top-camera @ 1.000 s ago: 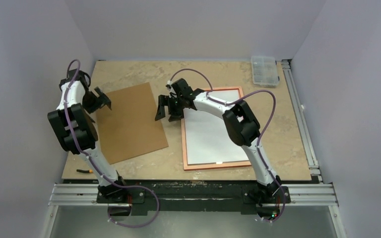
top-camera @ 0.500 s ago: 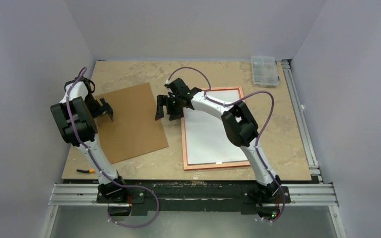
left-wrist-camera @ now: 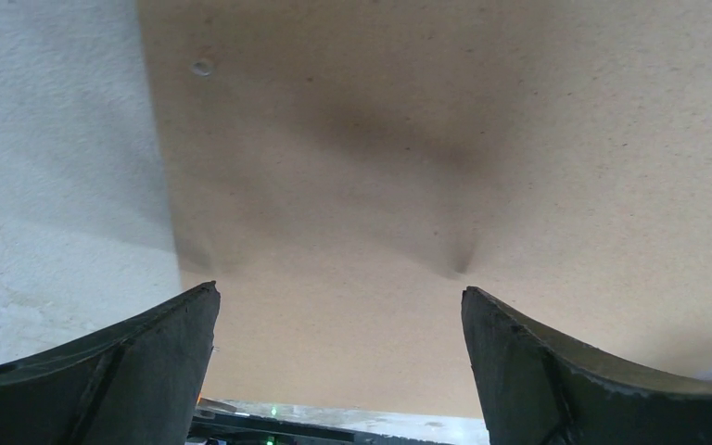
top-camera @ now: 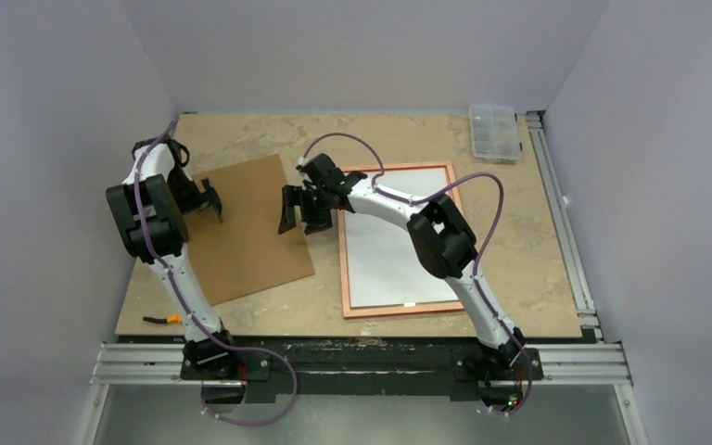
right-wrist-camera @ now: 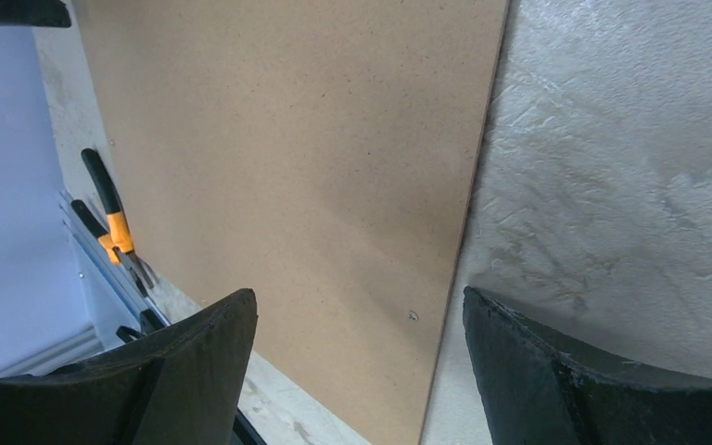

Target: Put the photo into the frame

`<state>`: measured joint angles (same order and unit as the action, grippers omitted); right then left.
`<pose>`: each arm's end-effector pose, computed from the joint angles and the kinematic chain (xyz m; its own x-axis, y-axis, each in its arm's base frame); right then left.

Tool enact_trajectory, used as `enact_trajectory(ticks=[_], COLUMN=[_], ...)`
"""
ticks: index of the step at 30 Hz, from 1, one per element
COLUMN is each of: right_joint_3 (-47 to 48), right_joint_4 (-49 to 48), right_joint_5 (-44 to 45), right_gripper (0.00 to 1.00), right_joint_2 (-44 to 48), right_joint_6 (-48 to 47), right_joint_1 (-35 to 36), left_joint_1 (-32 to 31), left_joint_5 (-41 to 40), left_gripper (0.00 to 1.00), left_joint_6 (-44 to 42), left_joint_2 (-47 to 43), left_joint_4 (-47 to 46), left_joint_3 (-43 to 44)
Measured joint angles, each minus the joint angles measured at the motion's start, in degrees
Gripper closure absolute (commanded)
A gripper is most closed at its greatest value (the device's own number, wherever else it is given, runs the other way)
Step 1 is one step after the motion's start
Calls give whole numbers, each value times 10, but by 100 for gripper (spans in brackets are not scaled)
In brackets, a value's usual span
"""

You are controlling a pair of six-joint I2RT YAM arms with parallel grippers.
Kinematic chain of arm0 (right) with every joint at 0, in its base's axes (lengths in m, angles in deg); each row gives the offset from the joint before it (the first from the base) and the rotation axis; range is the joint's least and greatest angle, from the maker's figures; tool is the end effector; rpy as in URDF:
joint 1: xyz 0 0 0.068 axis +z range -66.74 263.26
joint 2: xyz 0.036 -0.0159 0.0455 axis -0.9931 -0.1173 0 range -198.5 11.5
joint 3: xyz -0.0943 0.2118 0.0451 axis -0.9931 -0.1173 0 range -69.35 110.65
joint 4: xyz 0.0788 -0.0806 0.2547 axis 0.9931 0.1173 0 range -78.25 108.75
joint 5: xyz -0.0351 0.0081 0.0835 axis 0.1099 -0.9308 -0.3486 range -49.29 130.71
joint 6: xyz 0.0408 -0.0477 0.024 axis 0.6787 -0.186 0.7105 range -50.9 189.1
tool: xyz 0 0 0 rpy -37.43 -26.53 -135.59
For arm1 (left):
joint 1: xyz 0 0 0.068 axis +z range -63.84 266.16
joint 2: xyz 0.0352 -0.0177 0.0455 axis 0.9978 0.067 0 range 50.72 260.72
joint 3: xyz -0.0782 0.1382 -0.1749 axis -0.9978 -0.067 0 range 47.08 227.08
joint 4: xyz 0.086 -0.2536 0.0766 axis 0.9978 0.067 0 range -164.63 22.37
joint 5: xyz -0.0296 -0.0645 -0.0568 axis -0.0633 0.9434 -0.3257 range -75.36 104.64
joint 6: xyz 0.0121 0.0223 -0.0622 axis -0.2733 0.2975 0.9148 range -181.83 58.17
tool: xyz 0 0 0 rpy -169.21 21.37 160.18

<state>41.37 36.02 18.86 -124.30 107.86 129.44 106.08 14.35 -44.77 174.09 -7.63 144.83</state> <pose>0.3502 0.3936 0.1198 -0.9340 -0.1339 -0.3312 -0.3241 0.7075 0.6280 0.3775 0.1373 0.1151 -0.7979 -0.6013 0.0423 -0.6011 0.7990 0.0183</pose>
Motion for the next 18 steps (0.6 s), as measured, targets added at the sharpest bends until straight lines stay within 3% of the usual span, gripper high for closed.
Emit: enact_trajectory(ticks=[18], right_joint_3=[-80], right_joint_4=[-64], right_joint_5=[-43], right_gripper=[20], right_joint_2=[34], right_joint_6=[17], right_joint_1=[-25], left_joint_1=[-94], left_joint_5=[63], left_gripper=[0], left_joint_6=[-33], left_joint_2=[60], left_joint_4=[80], left_joint_3=[83])
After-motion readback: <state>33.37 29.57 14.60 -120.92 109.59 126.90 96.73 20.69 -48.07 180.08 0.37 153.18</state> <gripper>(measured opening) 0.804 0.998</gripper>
